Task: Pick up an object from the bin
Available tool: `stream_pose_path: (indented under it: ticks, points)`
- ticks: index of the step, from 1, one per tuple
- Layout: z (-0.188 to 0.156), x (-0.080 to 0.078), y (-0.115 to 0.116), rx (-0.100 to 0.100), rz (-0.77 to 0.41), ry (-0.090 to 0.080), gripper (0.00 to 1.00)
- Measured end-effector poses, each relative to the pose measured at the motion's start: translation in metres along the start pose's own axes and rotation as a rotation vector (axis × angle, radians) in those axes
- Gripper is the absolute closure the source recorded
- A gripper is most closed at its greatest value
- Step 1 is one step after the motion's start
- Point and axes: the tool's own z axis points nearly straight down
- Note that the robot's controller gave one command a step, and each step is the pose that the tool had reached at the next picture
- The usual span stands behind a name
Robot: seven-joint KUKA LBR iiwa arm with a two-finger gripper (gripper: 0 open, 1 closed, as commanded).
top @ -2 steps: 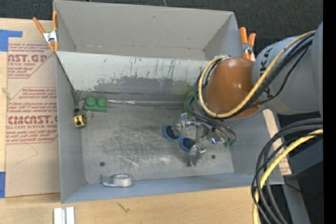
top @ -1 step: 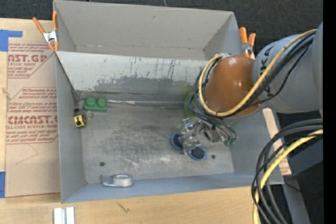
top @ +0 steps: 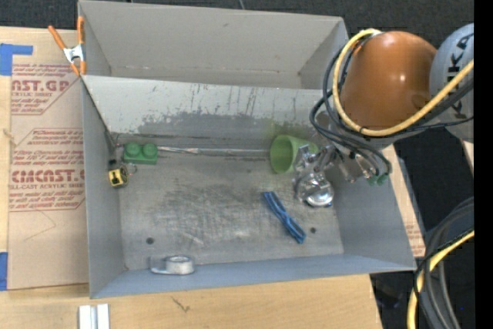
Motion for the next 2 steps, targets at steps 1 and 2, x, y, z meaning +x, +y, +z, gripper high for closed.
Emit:
stream_pose_path:
  ticks: [1,2]
  points:
    - [0.005,0.001,0.001,-0.004,-0.001,0.006,0.0]
    - [-0.092,-0.018,-0.026,0.001,-0.158,-0.001,0.0]
